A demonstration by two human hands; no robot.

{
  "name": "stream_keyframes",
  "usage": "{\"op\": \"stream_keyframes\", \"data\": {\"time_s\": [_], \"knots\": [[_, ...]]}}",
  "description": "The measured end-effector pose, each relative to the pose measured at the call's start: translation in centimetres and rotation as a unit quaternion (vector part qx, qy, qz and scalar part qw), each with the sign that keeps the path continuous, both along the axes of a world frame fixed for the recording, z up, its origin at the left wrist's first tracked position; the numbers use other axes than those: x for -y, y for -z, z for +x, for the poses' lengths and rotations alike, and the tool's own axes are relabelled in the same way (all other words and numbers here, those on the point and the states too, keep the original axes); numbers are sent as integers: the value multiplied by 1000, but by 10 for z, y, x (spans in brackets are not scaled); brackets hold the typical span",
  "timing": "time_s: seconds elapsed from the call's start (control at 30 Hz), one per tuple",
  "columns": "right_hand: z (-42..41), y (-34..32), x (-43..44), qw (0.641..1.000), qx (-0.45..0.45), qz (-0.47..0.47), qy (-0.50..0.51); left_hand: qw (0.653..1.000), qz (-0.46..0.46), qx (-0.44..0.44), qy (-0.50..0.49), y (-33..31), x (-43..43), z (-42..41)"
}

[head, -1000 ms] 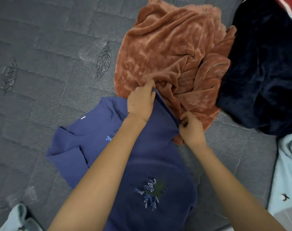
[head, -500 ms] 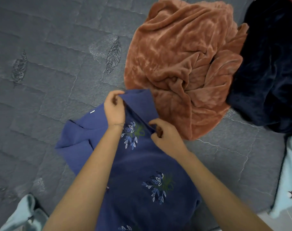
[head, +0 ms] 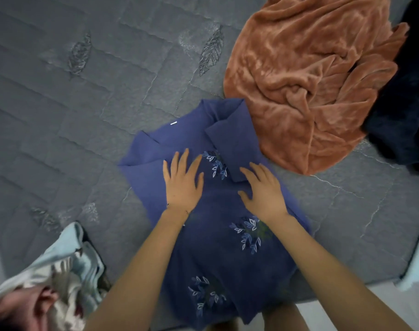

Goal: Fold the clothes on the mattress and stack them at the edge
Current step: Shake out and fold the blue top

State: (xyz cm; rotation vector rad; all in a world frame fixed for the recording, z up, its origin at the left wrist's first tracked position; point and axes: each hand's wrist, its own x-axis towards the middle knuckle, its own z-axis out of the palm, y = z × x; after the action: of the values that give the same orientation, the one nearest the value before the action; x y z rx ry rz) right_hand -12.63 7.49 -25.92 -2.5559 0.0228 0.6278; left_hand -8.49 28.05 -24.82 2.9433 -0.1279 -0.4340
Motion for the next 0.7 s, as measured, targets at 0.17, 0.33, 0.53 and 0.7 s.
{"op": "stream_keyframes", "data": {"time_s": [0.17,0.33,0.53,0.7], "knots": [[-55,1,-10,998,-31,-43,-43,1000,6,-22,3,4,-14,-66],[-117,15,1,988,-81,-108,-77,997,27,-71,11,15,-28,-140],[-170,21,11,983,-82,-116,-118,996,33,-74,22,26,-32,-221],[-202,16,38,992,-37,-114,-22,982,43,-98,-158,29,-51,-289]]}}
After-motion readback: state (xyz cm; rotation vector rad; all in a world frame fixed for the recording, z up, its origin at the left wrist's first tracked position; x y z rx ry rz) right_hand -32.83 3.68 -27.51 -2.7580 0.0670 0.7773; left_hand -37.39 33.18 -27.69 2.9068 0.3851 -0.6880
